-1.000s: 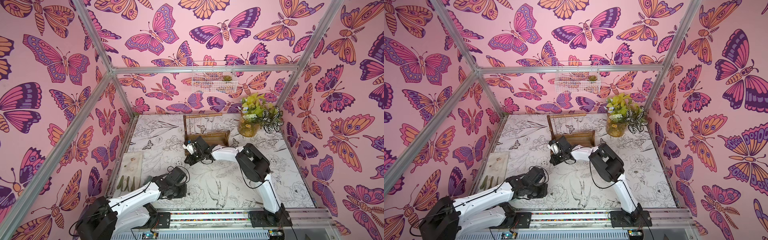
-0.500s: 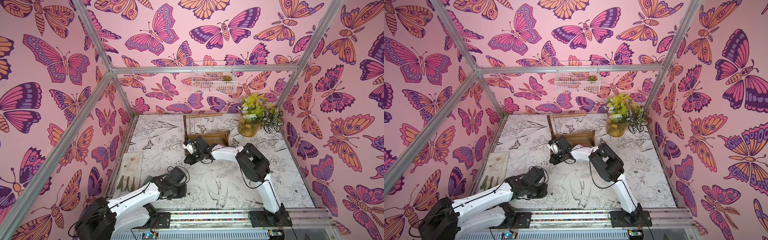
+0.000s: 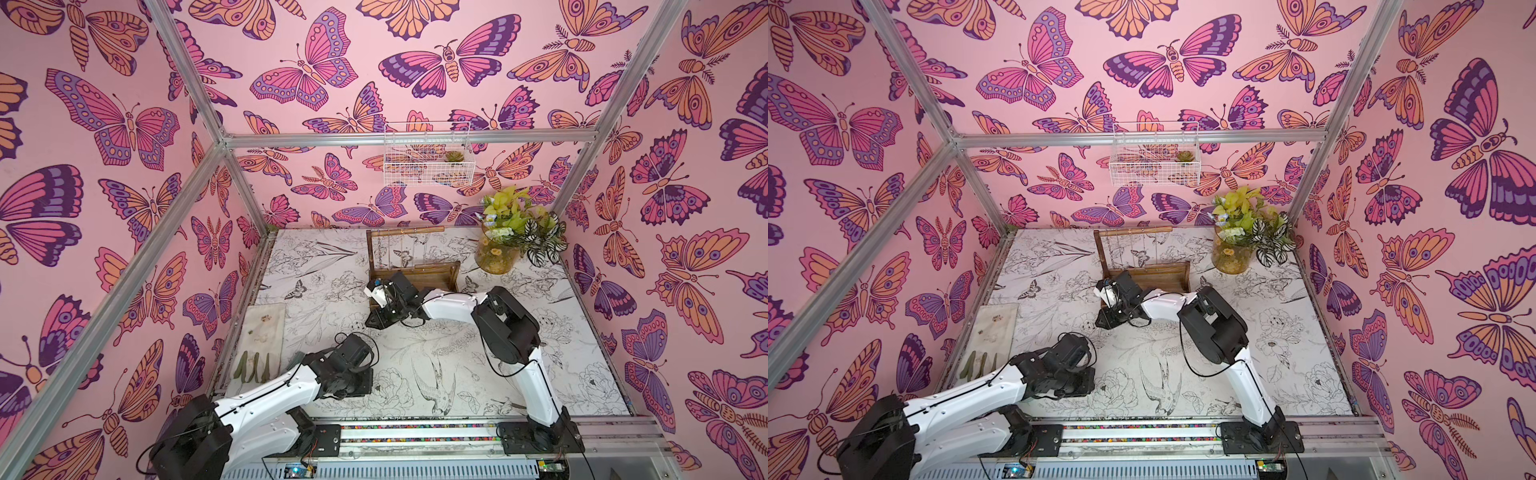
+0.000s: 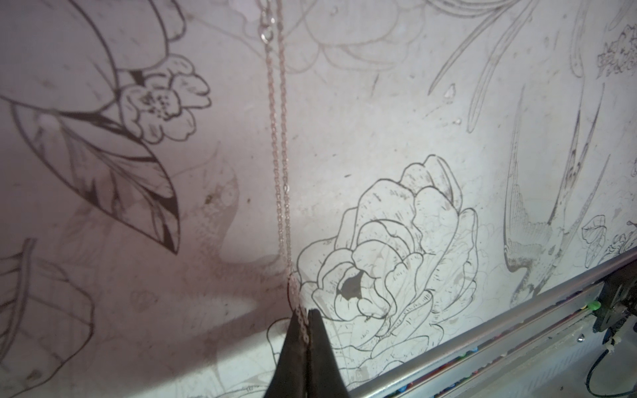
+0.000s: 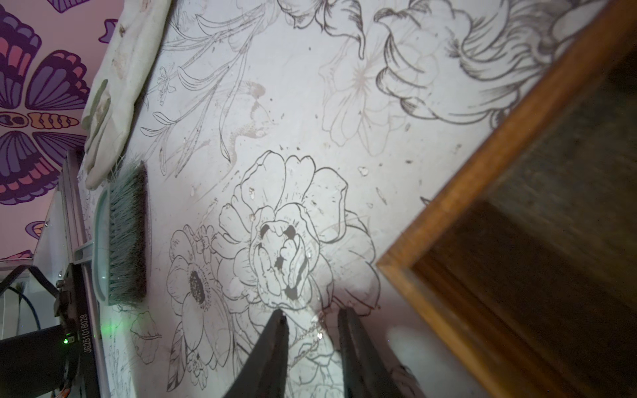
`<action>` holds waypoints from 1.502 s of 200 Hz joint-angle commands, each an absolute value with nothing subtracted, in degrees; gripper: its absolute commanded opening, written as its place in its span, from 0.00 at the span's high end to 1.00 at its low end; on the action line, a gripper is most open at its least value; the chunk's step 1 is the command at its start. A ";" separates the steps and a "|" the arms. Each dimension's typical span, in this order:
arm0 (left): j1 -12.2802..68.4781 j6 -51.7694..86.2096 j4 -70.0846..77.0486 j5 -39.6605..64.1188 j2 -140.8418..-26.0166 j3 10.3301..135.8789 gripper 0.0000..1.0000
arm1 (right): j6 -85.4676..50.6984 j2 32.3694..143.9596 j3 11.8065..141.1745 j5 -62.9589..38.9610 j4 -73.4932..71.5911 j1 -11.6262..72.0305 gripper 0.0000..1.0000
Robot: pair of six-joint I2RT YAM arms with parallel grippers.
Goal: Take the necklace off the jewelry display stand
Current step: Place the necklace at the center of the board.
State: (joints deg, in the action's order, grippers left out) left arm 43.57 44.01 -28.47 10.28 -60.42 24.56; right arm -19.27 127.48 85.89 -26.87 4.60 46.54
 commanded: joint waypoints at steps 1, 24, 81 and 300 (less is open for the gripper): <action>43.87 43.60 -29.92 10.28 -60.00 24.02 1.00 | -19.94 126.52 85.42 -25.82 6.15 45.53 0.64; 43.93 43.51 -30.31 10.55 -60.29 24.17 1.00 | -20.08 126.20 85.59 -25.79 6.16 45.18 0.61; 43.93 43.32 -31.38 10.46 -59.85 23.96 0.81 | -20.74 125.83 85.12 -26.10 5.64 45.00 0.58; 34.98 28.80 -41.62 5.65 -56.09 41.36 0.10 | -22.90 112.13 81.18 -27.69 11.43 41.58 0.28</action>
State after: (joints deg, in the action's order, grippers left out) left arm 38.35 35.64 -39.64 6.22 -54.70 37.12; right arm -22.26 117.40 82.50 -27.33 7.92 43.42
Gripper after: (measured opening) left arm 0.888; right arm 0.719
